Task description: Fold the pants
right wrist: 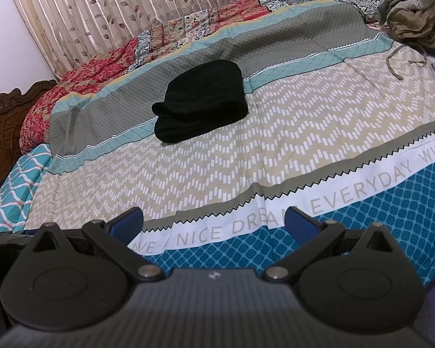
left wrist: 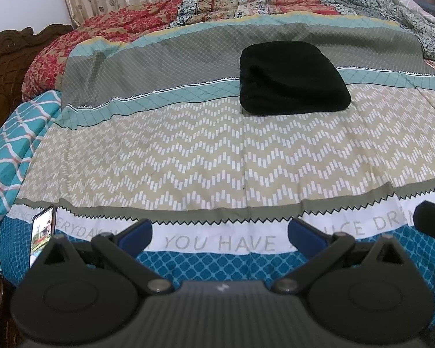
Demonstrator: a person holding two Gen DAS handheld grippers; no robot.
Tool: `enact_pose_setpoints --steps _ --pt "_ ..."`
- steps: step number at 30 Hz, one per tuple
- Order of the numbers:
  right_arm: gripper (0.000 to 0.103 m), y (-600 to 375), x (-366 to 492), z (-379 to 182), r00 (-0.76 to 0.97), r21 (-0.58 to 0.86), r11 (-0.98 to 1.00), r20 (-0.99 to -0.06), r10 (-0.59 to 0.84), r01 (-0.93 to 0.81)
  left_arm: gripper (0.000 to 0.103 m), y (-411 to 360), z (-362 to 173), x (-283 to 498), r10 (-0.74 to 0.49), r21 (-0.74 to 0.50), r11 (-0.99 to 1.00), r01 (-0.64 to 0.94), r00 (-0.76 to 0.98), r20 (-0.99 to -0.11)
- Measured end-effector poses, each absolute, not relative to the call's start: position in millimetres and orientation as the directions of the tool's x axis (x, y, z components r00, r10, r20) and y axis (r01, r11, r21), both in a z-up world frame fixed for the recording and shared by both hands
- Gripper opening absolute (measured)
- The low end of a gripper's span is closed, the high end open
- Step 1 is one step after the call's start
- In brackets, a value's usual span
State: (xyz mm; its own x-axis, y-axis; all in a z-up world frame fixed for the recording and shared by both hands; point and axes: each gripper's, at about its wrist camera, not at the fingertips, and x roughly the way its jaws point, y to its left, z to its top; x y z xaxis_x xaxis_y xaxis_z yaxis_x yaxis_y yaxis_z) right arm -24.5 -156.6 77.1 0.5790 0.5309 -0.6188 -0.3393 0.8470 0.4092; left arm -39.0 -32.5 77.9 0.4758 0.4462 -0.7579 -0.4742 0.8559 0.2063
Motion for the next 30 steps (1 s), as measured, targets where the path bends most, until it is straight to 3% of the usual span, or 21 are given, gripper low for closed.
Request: enact_pose_setpoints --steps 30 --pt "0.103 -158.7 -23.8 76.7 0.579 0.411 0.846 -0.617 0.532 -0.339 0.103 -34.3 74.6 -39.7 0.439 0.202 0.859 -0.471 0.473 -0.764"
